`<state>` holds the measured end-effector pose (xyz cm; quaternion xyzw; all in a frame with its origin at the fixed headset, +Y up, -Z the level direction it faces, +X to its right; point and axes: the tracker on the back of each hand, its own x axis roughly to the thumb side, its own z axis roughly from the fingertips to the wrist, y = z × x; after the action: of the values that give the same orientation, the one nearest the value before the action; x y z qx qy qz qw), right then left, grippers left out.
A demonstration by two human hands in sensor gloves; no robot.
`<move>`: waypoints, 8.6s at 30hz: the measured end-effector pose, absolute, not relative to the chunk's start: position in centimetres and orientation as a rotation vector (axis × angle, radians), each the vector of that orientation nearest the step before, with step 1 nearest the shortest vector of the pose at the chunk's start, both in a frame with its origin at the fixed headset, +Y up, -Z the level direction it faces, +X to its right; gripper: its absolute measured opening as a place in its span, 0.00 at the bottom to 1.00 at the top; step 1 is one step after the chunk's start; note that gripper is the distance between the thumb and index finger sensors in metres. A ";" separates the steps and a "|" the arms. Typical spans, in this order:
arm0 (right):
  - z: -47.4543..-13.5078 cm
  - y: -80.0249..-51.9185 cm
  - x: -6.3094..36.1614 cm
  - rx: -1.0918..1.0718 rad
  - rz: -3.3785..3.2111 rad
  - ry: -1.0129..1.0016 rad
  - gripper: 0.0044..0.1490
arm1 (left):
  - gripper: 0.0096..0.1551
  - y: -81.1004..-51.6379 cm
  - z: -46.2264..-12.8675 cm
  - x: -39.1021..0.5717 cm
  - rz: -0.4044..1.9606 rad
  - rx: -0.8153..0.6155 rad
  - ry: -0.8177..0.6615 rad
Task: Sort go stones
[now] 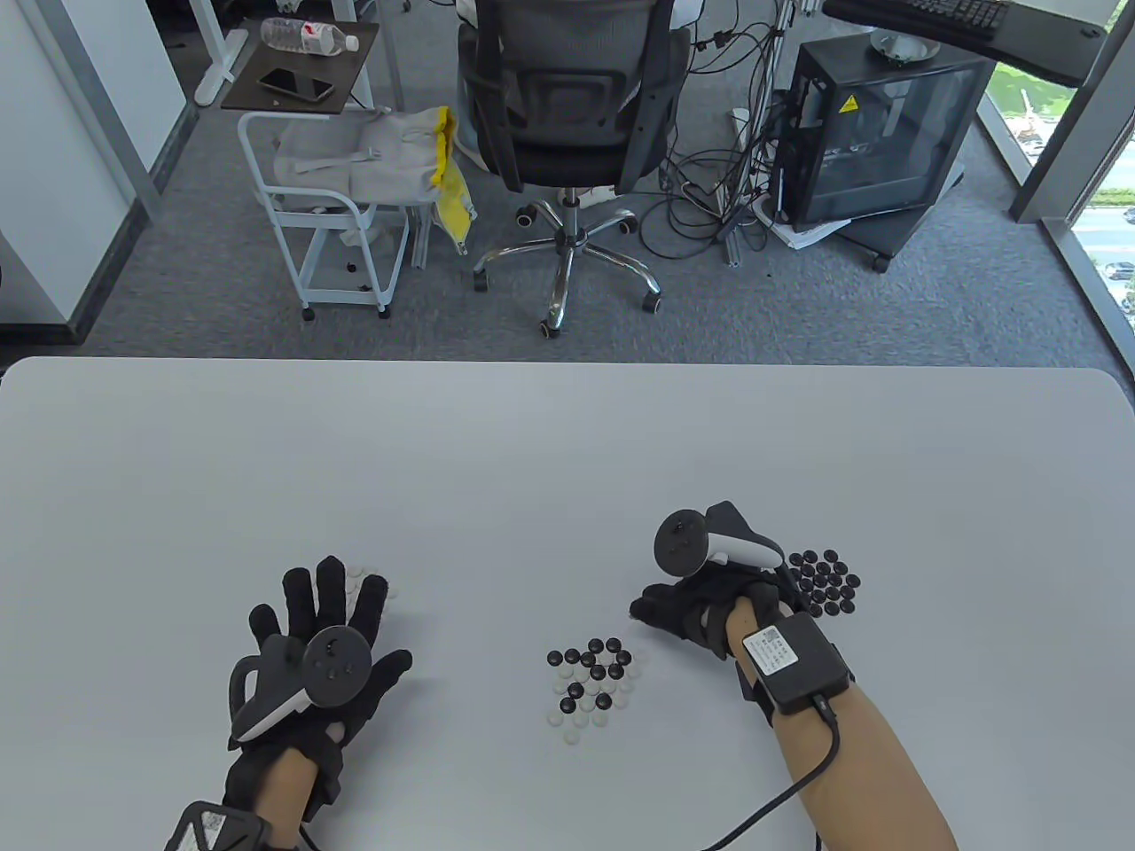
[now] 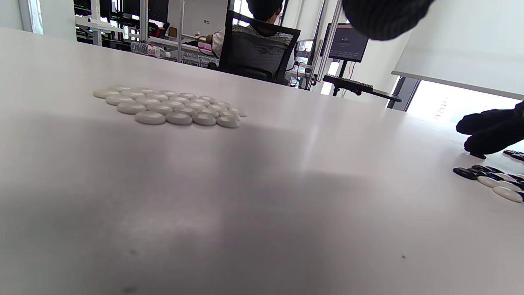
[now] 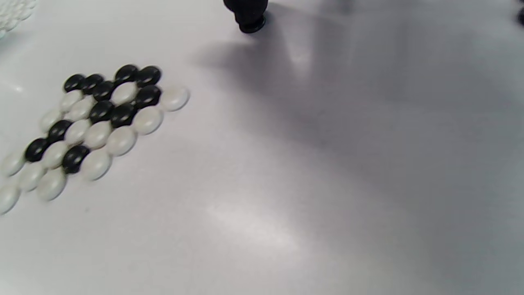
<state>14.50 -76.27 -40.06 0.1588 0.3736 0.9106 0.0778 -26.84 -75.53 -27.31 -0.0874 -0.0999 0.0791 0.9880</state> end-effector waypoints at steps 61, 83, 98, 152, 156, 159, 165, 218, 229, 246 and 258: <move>-39.3 -75.5 15.0 0.503 2.787 1.148 0.44 | 0.50 -75.4 -27.3 -27.2 0.172 -0.180 -0.196; -40.3 -74.8 21.4 0.172 2.860 1.066 0.45 | 0.50 -75.3 -27.2 -27.0 0.164 -0.177 -0.195; -37.0 -73.2 10.1 0.835 2.583 1.091 0.44 | 0.50 -75.4 -27.3 -26.8 0.156 -0.162 -0.200; -37.9 -73.7 15.5 0.598 2.752 1.103 0.43 | 0.50 -75.4 -27.3 -27.0 0.160 -0.169 -0.193; -36.3 -74.0 12.5 0.783 2.675 1.121 0.42 | 0.50 -75.3 -27.3 -27.1 0.165 -0.162 -0.194; -35.2 -74.7 10.7 0.888 2.647 1.166 0.43 | 0.50 -75.3 -27.3 -27.1 0.167 -0.161 -0.194; -34.9 -76.1 9.6 0.924 2.654 1.244 0.44 | 0.50 -75.3 -27.3 -27.1 0.168 -0.156 -0.196; -37.1 -72.0 14.5 0.688 2.725 1.018 0.44 | 0.50 -75.3 -27.4 -27.3 0.172 -0.171 -0.186; -34.9 -75.2 3.5 1.104 2.585 1.131 0.43 | 0.50 -75.3 -27.4 -27.4 0.178 -0.161 -0.187; -41.8 -75.6 11.5 0.404 2.907 1.148 0.44 | 0.50 -75.2 -27.2 -27.7 0.188 -0.148 -0.188; -42.3 -75.5 18.9 0.076 2.865 1.126 0.45 | 0.50 -75.2 -27.2 -27.6 0.182 -0.152 -0.188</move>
<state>18.91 -75.53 -42.27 0.0246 0.3655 0.9300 0.0311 -27.64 -75.21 -27.23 -0.0757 -0.0937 0.0904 0.9886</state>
